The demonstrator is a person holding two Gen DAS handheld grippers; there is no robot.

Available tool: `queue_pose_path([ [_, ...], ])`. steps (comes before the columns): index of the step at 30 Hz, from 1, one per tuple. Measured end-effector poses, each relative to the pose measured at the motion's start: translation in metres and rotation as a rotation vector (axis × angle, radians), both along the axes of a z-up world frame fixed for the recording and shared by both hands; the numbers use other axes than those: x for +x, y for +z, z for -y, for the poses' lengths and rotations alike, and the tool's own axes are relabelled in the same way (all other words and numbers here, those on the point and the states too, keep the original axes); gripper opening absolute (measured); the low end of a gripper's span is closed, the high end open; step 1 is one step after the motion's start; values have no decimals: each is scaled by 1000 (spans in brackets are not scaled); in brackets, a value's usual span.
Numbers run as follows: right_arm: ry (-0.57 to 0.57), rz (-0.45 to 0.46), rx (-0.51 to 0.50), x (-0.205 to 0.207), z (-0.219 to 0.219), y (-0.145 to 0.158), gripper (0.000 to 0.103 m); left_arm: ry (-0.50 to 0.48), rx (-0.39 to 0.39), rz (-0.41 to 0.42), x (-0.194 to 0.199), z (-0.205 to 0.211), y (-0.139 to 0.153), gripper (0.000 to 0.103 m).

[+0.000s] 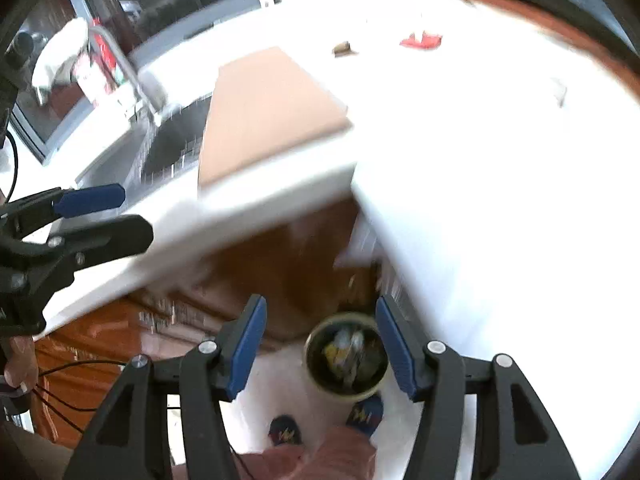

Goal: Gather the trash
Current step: 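Raise both empty tools back up to the counter, then grasp the brown paper cup with the left tool while the right tool grasps the red packet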

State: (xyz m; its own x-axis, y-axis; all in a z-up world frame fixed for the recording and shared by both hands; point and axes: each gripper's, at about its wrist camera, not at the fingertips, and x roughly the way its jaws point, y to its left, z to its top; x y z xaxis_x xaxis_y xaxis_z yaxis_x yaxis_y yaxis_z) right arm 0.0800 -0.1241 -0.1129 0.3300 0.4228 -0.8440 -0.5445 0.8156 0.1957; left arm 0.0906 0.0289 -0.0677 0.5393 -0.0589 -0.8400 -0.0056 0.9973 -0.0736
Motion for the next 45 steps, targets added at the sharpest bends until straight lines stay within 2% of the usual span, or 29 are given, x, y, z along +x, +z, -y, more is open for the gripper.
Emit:
queue_pose_path([
  [4, 9, 77, 9, 50, 4, 40, 57, -3, 99, 41, 46, 9, 38, 77],
  [7, 11, 109, 22, 91, 8, 65, 57, -1, 131, 42, 93, 6, 52, 77],
  [11, -4, 149, 26, 151, 10, 82, 58, 50, 177, 42, 160, -4, 52, 77],
  [13, -22, 160, 18, 181, 7, 84, 60, 76, 165, 22, 189, -11, 43, 77],
  [18, -58, 133, 38, 251, -1, 68, 66, 146, 163, -40, 256, -37, 5, 77],
  [21, -86, 108, 39, 284, -6, 56, 67, 171, 170, -68, 287, -47, -19, 77],
  [26, -111, 123, 7, 337, -25, 35, 69, 184, 207, -110, 329, -57, -52, 77],
  [32, -131, 111, 42, 383, -44, 12, 86, 195, 201, -158, 367, -71, -75, 77],
  [36, -162, 86, 64, 405, -52, 0, 90, 200, 219, -185, 383, -74, -90, 77],
  [38, -184, 76, 75, 416, -56, -7, 95, 198, 240, -203, 392, -73, -99, 78],
  [45, -225, 84, 38, 445, -81, -24, 98, 252, 209, -194, 415, -78, -101, 80],
])
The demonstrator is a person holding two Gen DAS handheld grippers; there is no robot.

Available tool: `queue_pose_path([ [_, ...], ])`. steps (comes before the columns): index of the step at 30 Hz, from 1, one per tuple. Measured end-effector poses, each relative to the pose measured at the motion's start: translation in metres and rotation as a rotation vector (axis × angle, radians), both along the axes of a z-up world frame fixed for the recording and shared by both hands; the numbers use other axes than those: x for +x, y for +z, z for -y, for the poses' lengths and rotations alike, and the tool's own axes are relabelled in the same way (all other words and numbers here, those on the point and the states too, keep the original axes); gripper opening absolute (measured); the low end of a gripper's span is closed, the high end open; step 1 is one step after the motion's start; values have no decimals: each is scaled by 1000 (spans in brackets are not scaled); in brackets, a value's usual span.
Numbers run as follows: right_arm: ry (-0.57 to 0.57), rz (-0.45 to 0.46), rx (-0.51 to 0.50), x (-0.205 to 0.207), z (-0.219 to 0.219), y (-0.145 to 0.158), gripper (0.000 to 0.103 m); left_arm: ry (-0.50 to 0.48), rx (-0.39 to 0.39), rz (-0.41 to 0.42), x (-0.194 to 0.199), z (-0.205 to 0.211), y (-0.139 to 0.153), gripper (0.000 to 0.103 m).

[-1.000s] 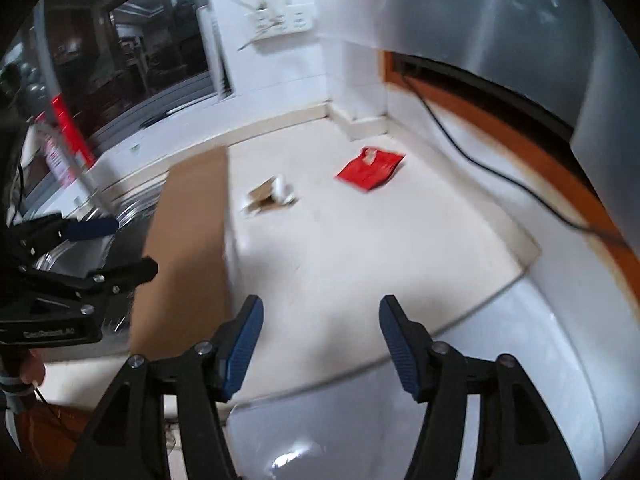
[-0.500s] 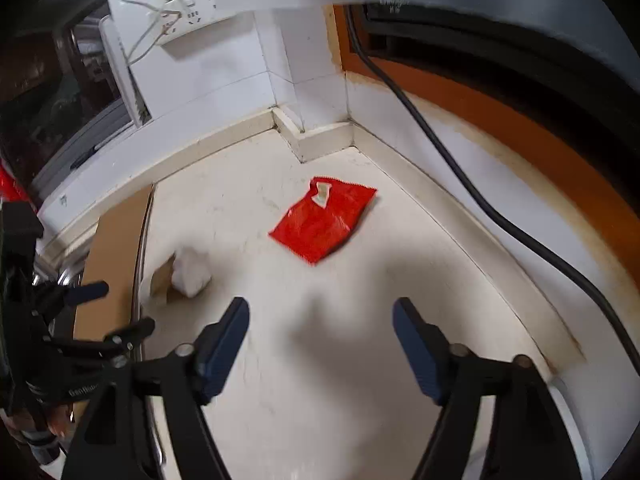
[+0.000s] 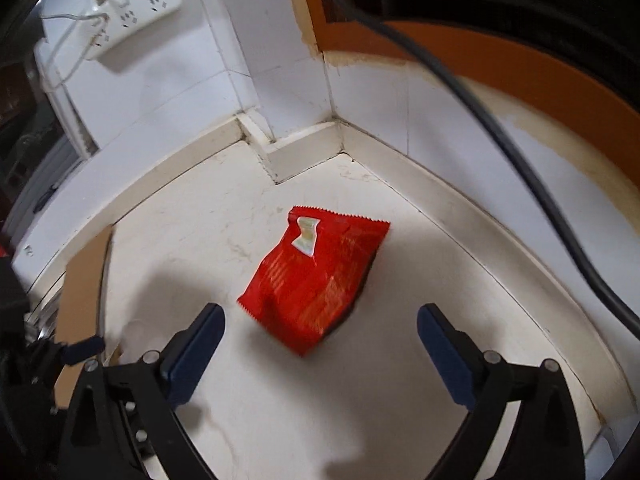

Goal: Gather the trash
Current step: 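Grasp the brown paper cup with the left tool while the right tool grasps the red packet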

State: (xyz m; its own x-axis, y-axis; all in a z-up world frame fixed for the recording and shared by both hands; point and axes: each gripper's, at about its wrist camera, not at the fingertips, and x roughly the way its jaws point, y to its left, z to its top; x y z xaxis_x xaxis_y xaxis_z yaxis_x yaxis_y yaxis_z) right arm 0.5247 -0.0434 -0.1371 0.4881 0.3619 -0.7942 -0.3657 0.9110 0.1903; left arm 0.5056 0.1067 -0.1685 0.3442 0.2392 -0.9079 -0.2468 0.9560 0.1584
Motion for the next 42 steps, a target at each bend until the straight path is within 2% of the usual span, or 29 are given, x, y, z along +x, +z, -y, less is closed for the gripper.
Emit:
queue_pose_path([
  [2, -19, -9, -8, 9, -6, -5, 98, 35, -35, 5, 3, -5, -1, 79],
  [5, -48, -15, -35, 22, -17, -12, 98, 98, -125, 25, 7, -17, -2, 72],
  [9, -60, -13, -116, 32, -32, -20, 98, 126, -139, 49, 4, -25, -3, 66],
  [11, -67, -16, -174, 35, -36, -27, 98, 129, -127, 60, 2, -25, -3, 58],
  [13, -58, -18, -187, 35, -37, -31, 97, 132, -132, 74, -1, -28, -2, 51],
  [15, -47, 8, -200, 30, -36, -31, 84, 139, -169, 92, -5, -33, 0, 48],
  [16, -33, 30, -197, 26, -35, -28, 64, 141, -185, 100, -6, -34, 0, 47],
  [17, -20, 37, -192, 24, -35, -27, 51, 146, -201, 107, -8, -36, 0, 47],
  [18, -6, 37, -194, 21, -35, -25, 49, 148, -211, 115, -10, -36, 1, 47],
  [20, 13, 49, -199, 15, -34, -21, 30, 144, -224, 141, -17, -35, 4, 47],
  [23, 42, 43, -179, 2, -28, -17, 18, 135, -244, 165, -28, -30, 10, 47],
  [28, 66, 35, -127, -34, -11, -15, 12, 93, -270, 200, -56, -12, 32, 47],
  [33, 69, 5, -66, -76, 8, -8, 11, 43, -295, 224, -98, 11, 53, 47],
  [42, 70, 10, 27, -165, 35, 28, 11, -52, -329, 263, -174, 45, 82, 47],
])
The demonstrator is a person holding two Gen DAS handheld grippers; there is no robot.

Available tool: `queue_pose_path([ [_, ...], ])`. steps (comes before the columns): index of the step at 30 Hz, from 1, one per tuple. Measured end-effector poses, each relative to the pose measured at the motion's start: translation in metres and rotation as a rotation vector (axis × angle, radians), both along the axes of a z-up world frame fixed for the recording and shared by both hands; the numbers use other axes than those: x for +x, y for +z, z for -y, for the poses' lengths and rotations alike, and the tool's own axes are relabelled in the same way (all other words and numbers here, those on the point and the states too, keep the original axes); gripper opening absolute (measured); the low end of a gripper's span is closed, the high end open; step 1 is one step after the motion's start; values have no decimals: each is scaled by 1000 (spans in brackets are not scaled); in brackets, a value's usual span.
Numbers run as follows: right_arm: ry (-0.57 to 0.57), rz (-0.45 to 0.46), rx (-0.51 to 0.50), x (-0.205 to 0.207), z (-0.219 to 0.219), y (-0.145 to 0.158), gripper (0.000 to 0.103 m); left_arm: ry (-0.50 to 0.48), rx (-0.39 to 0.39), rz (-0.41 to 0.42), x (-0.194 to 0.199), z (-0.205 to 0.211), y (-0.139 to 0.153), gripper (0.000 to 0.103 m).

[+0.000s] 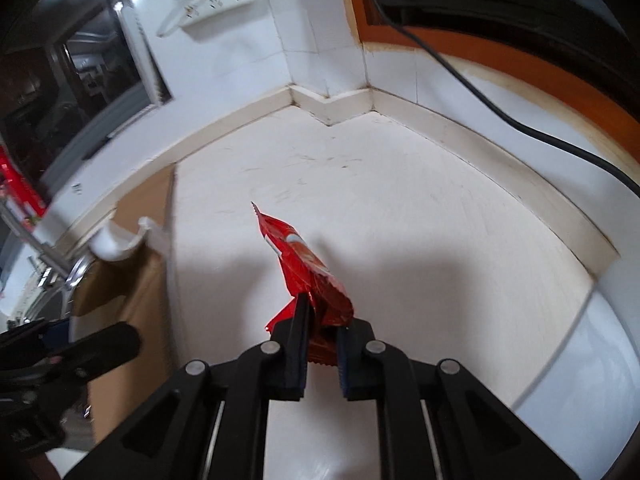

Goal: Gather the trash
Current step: 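Carry the paper cup and red packet down toward the trash bin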

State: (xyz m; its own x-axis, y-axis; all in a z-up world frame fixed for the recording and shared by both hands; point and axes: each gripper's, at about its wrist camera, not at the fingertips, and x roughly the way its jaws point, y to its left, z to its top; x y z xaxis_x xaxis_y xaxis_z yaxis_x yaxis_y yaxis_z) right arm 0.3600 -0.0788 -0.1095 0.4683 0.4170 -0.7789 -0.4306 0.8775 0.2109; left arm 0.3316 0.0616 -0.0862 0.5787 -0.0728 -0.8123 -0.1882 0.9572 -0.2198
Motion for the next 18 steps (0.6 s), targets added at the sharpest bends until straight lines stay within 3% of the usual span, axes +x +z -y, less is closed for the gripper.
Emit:
queue_pose_path([
  [9, 5, 10, 55, -79, 12, 34, 11, -46, -31, 40, -78, 20, 24, 47],
  [18, 4, -12, 71, -146, 18, 42, 11, -104, -67, 44, -145, 23, 31, 47],
])
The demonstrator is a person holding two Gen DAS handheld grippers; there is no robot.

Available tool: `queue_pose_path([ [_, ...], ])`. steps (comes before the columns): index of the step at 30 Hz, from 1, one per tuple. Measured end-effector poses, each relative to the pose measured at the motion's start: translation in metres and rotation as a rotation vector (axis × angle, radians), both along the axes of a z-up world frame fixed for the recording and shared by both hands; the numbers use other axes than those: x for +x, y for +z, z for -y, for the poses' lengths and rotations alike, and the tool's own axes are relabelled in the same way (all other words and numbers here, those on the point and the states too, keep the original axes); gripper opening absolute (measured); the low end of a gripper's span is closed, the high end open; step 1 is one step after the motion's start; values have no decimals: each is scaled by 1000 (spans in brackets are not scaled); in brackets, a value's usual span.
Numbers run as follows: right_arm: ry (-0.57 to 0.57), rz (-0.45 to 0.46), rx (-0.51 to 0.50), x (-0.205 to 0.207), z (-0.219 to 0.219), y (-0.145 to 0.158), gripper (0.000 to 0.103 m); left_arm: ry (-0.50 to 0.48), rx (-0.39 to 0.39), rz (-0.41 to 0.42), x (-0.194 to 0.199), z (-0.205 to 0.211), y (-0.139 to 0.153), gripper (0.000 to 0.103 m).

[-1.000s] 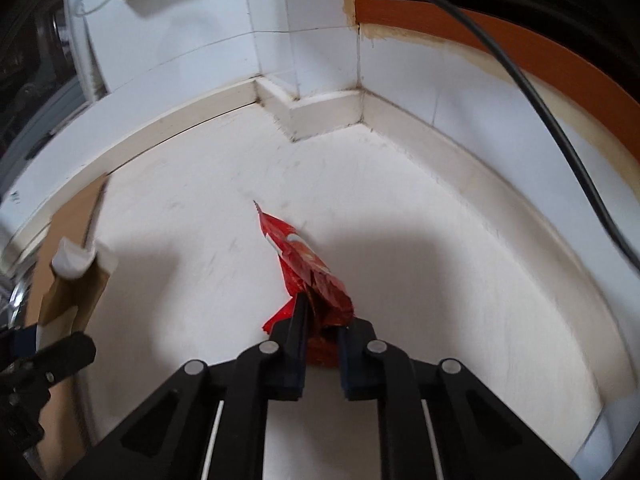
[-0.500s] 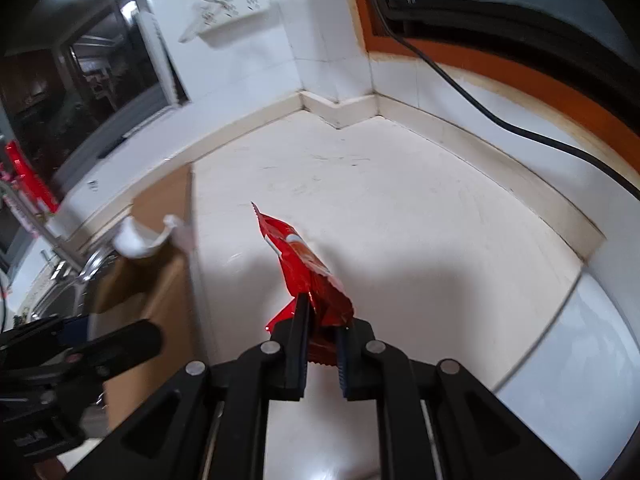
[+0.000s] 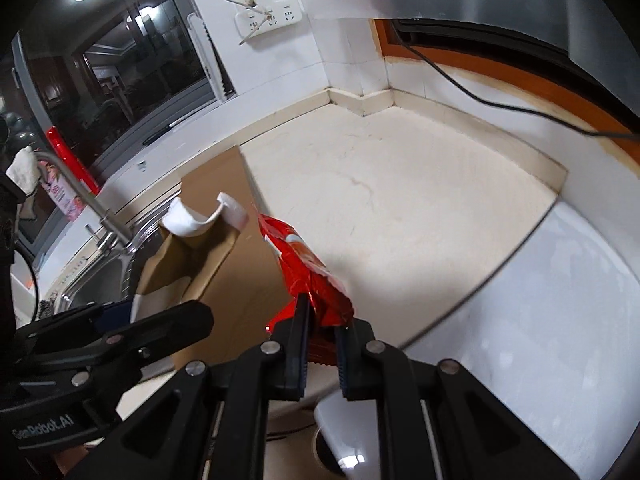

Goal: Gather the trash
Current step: 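Carry the paper cup and red packet down toward the trash bin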

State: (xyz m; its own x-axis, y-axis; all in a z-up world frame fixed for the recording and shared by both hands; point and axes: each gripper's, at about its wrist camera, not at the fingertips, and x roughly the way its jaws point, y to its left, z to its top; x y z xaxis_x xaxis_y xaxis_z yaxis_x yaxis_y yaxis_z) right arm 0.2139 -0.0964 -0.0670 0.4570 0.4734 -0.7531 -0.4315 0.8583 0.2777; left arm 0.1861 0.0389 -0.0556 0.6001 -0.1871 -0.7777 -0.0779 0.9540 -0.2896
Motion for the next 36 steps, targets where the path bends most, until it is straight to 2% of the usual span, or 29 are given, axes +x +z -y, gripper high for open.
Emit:
queue_pose_path([
  [6, -15, -25, 18, -61, 8, 1, 11, -56, -19, -11, -53, 0, -3, 47],
  [12, -34, -66, -23, -121, 13, -12, 11, -120, -20, -26, -105, 2, -14, 47],
  [20, -49, -193, -86, -178, 14, -69, 11, -178, -17, -108, -156, 9, -62, 47],
  [24, -71, -266, -109, -185, 16, -120, 11, -173, -18, -184, -166, 14, -109, 47],
  [27, -84, -315, -134, -183, 19, -167, 11, -161, -15, -251, -168, 19, -157, 47],
  [32, -122, -393, -187, -176, 23, -251, 11, -161, 51, -329, -168, 33, -245, 47],
  [36, -125, -416, -229, -172, 24, -307, 11, -159, 33, -378, -161, 36, -306, 47],
])
